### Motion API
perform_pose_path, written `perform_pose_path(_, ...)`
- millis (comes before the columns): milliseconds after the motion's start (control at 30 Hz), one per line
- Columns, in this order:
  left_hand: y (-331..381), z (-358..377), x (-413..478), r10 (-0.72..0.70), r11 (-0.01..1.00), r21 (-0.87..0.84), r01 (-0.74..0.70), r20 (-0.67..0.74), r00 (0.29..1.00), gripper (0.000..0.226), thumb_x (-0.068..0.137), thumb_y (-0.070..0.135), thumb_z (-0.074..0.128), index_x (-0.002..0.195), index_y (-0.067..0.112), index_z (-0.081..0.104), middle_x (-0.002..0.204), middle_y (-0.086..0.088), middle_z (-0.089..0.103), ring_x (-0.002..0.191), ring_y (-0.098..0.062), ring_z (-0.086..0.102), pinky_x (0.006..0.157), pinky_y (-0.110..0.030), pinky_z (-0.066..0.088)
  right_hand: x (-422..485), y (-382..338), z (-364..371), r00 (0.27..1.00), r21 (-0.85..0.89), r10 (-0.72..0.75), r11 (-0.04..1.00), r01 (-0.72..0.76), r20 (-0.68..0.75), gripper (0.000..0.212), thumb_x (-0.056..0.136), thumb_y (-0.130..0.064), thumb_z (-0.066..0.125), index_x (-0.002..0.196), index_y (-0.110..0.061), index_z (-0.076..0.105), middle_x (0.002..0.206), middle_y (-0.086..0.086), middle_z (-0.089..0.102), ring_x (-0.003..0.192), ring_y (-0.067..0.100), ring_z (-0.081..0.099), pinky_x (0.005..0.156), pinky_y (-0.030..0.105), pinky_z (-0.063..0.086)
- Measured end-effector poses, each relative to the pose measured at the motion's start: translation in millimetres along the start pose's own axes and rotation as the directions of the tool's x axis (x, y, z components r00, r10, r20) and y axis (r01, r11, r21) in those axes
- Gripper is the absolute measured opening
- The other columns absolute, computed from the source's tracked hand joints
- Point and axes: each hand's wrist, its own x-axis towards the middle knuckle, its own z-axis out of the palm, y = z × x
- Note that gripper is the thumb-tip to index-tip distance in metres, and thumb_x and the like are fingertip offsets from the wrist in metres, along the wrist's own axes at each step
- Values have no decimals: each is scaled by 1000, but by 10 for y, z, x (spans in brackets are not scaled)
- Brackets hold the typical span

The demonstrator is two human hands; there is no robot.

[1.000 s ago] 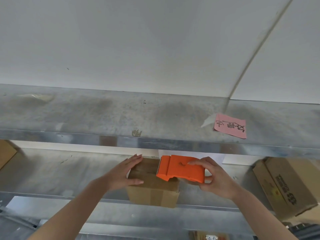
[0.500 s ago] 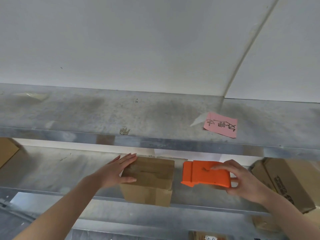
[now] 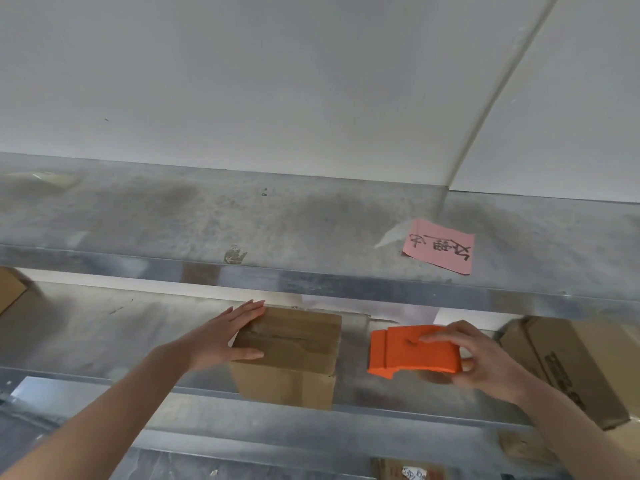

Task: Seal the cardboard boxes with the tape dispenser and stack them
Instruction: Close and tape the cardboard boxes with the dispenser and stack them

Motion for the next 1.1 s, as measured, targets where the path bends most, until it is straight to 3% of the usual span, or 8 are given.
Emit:
perform_pose_path(133, 0, 36, 9, 48, 999, 2, -48, -18, 999, 87, 81, 63, 56, 146, 45, 2, 132, 47, -18, 132, 11, -7, 113, -20, 2, 162, -118, 257, 1000, -74, -12, 997, 10, -18, 72, 61, -30, 76, 119, -62, 49, 115, -14, 42, 109, 2, 48, 83, 16, 49)
perform_pose_path(233, -67, 39, 42, 41, 999, -20, -41, -8, 999, 92, 74, 74, 53, 146, 49, 2, 141, 43, -15, 138, 5, -4, 119, -28, 6, 285, -163, 410, 999, -128, -30, 991, 27, -25, 68, 58, -41, 72, 117, -66, 48, 109, -14, 43, 99, 5, 54, 83, 16, 46)
perform_pose_path(300, -96, 59, 42, 59, 998, -28, -59, -9, 998, 96, 69, 80, 50, 146, 50, 2, 138, 47, -17, 140, 5, -4, 120, -30, 10, 382, -202, 475, 999, -158, -37, 987, 36, -7, 70, 61, -35, 81, 117, -64, 50, 107, -13, 43, 96, 4, 55, 83, 17, 47)
perform_pose_path(433, -59, 76, 25, 84, 995, -52, -84, -12, 996, 92, 77, 69, 55, 149, 43, 3, 134, 49, -18, 138, 8, -2, 118, -25, 14, 559, -342, 411, 995, -171, 32, 985, -16, 92, 74, 58, -24, 72, 113, -67, 48, 105, -11, 42, 95, 6, 52, 85, 21, 46)
perform_pose_path(600, -49, 84, 9, 74, 995, -72, -76, -20, 997, 90, 80, 63, 58, 149, 43, 4, 134, 48, -17, 135, 10, -1, 116, -22, 14, 657, -235, 646, 975, -249, 145, 963, -100, 170, 76, 54, -31, 68, 97, -84, 34, 103, -8, 40, 94, 13, 52, 87, 20, 44)
perform_pose_path(733, -145, 168, 7, 110, 990, -80, -118, -92, 990, 85, 77, 73, 52, 144, 53, 4, 137, 48, -17, 137, 13, -8, 119, -25, 11, 533, -34, 992, 977, -184, 187, 969, -166, 100, 77, 52, -34, 68, 108, -77, 35, 107, -11, 40, 98, 9, 48, 81, 6, 33)
perform_pose_path(900, -185, 191, 2, 201, 979, 63, -196, -74, 977, 55, 83, 72, 33, 136, 67, 17, 152, 33, -14, 137, 10, -23, 115, -25, 1, 359, 66, 1091, 975, -148, 216, 967, -208, 44, 84, 62, -16, 72, 113, -70, 35, 115, -10, 38, 100, 9, 51, 80, 5, 38)
perform_pose_path(1100, -191, 128, 47, 180, 973, 152, -175, -21, 983, 56, 79, 80, 17, 134, 70, 19, 153, 31, -13, 141, 3, -19, 119, -35, 2, 270, 77, 1078, 968, -164, 251, 956, -244, 25, 89, 70, -16, 78, 114, -77, 30, 124, -11, 36, 110, 10, 50, 84, 3, 36)
